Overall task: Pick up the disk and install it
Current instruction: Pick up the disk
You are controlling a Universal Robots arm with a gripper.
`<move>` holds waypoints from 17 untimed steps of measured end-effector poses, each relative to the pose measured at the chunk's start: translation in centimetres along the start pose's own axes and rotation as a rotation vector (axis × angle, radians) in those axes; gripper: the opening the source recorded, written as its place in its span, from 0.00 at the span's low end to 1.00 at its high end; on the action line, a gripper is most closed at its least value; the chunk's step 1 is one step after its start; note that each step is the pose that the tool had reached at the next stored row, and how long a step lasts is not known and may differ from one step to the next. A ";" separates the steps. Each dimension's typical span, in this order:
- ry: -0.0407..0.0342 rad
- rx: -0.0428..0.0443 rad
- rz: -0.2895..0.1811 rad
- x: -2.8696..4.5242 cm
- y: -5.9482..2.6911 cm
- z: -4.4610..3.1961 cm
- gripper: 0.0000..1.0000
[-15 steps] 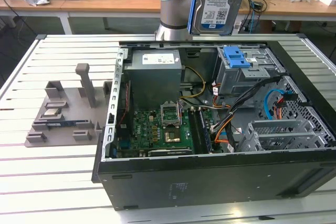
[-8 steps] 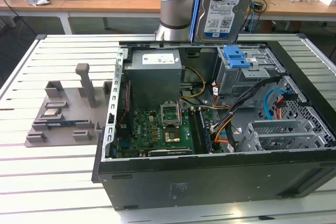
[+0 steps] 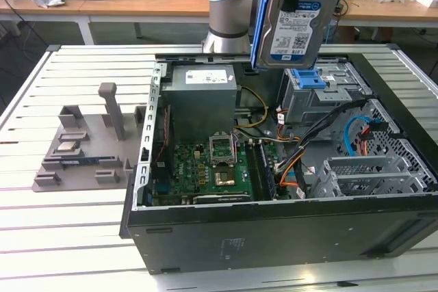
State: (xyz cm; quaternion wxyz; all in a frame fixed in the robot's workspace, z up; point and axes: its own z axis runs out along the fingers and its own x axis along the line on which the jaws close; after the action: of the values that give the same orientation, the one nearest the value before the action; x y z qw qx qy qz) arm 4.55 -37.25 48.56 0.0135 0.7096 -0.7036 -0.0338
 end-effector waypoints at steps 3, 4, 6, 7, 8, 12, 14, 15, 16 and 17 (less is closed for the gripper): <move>0.0001 0.0000 0.000 0.80 0.00 0.01 0.37; 0.0002 0.0000 0.000 1.10 0.00 0.01 0.37; 0.0001 0.0000 0.000 1.63 0.01 0.03 0.37; 0.0002 0.0000 0.000 2.19 0.01 0.05 0.37; 0.0000 0.0000 0.000 2.55 0.01 0.07 0.37; 0.0000 0.0000 0.000 3.56 0.02 0.11 0.37; 0.0001 0.0000 0.000 4.06 0.02 0.13 0.37; 0.0002 0.0000 0.000 4.45 0.02 0.14 0.37; 0.0002 0.0000 0.000 4.79 0.03 0.15 0.37; 0.0001 0.0000 0.000 5.02 0.03 0.17 0.37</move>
State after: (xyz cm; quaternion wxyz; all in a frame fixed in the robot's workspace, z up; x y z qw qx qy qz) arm 4.55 -42.26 48.25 0.0135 0.7096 -0.7036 -0.0338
